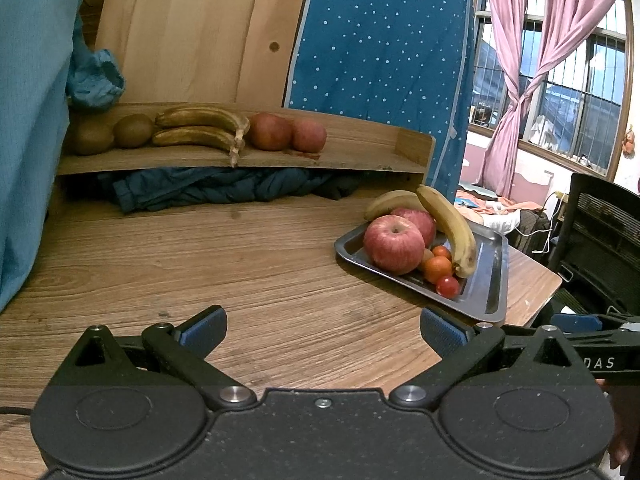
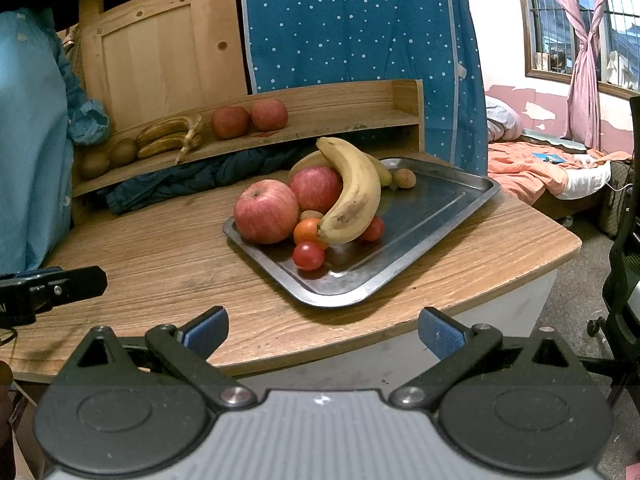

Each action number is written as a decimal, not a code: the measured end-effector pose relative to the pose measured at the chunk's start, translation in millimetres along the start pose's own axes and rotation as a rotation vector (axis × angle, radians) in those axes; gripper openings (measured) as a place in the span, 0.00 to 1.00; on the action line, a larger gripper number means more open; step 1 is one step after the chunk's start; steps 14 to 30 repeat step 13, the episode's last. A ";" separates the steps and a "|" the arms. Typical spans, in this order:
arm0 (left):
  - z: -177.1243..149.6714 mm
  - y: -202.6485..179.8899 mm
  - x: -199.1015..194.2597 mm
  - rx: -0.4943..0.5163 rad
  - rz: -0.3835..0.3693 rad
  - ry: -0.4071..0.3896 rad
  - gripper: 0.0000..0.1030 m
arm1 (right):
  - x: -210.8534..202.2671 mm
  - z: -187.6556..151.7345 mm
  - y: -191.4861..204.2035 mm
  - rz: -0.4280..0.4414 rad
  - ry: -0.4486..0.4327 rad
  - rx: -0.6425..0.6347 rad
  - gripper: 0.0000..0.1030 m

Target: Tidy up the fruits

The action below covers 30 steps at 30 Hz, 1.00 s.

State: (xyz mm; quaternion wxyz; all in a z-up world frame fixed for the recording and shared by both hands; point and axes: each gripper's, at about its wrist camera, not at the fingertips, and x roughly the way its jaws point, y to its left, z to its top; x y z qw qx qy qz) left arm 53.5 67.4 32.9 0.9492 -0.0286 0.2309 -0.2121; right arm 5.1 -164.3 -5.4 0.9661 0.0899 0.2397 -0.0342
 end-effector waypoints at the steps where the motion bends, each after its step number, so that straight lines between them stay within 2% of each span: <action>1: -0.1 0.0 0.0 0.000 0.000 0.000 0.99 | -0.1 0.0 -0.1 0.000 0.000 0.000 1.00; 30: -0.1 -0.3 -2.1 0.003 -0.007 -0.006 0.99 | -0.2 0.0 -0.2 0.000 0.000 0.000 1.00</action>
